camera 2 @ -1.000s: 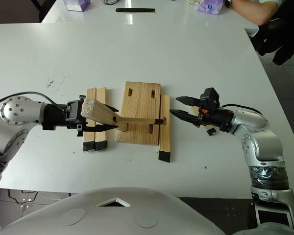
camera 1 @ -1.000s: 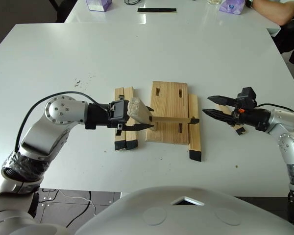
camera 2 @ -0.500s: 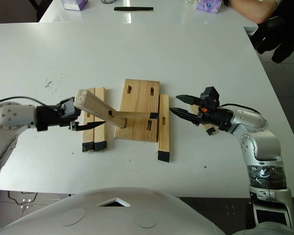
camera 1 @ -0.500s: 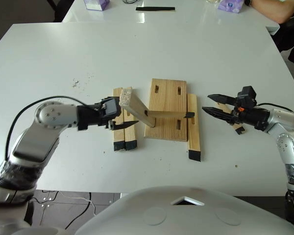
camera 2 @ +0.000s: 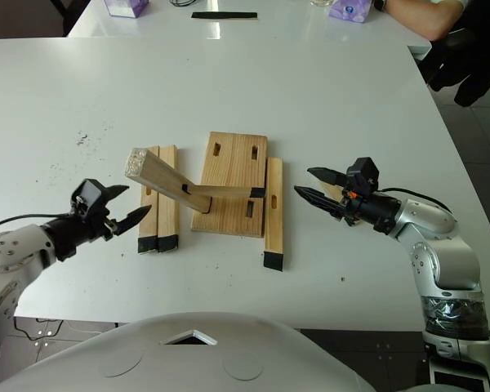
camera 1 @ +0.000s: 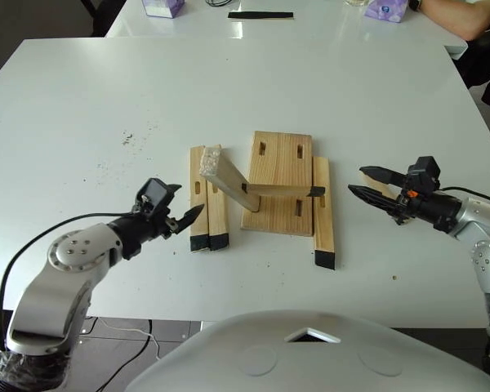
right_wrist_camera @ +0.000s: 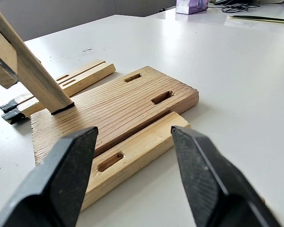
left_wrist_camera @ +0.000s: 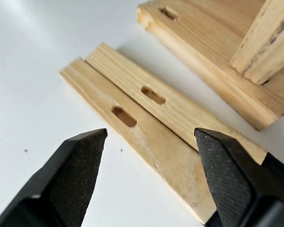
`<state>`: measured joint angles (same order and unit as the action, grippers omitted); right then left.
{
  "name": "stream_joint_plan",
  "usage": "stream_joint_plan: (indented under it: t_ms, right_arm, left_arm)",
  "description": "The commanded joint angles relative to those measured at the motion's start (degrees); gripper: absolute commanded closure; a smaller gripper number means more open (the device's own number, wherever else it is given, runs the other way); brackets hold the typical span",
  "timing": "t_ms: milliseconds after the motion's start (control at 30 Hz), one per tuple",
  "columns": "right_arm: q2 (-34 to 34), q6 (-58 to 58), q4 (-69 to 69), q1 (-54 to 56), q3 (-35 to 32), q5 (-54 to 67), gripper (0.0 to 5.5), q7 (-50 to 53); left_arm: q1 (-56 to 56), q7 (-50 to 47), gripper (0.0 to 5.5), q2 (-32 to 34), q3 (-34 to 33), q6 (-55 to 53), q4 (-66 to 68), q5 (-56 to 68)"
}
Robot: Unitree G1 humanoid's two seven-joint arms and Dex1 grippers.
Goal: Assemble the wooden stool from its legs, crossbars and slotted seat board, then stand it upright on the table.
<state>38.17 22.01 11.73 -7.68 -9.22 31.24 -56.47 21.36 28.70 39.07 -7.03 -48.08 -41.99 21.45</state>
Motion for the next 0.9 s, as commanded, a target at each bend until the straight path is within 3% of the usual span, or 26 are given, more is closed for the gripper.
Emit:
stream_joint_plan:
  t_ms: [33, 200, 400, 900]
  right_arm:
    - [-0.7, -0.9, 1.2, -1.1, 0.2, -0.7, 2.65, 0.9]
    - [-1.1, -1.2, 1.3, -1.5, 0.8, -1.1, 2.65, 1.4]
    - [-1.6, -1.5, 1.2, -1.5, 1.1, -1.5, 2.65, 2.2]
    - [-2.4, -2.5, 0.5, -0.6, 1.6, -1.5, 2.65, 2.2]
  left_arm:
    - [0.9, -2.2, 2.06, -0.6, 1.8, -5.8, -0.5, 0.2]
    - [2.3, -1.2, 2.06, 2.3, 2.6, -6.1, 1.4, -1.8]
    - [-0.3, 4.8, 2.06, 9.0, -2.1, -2.1, 8.9, -1.9]
    - [-10.9, 5.1, 2.06, 3.4, -10.4, -13.3, 10.2, 12.1]
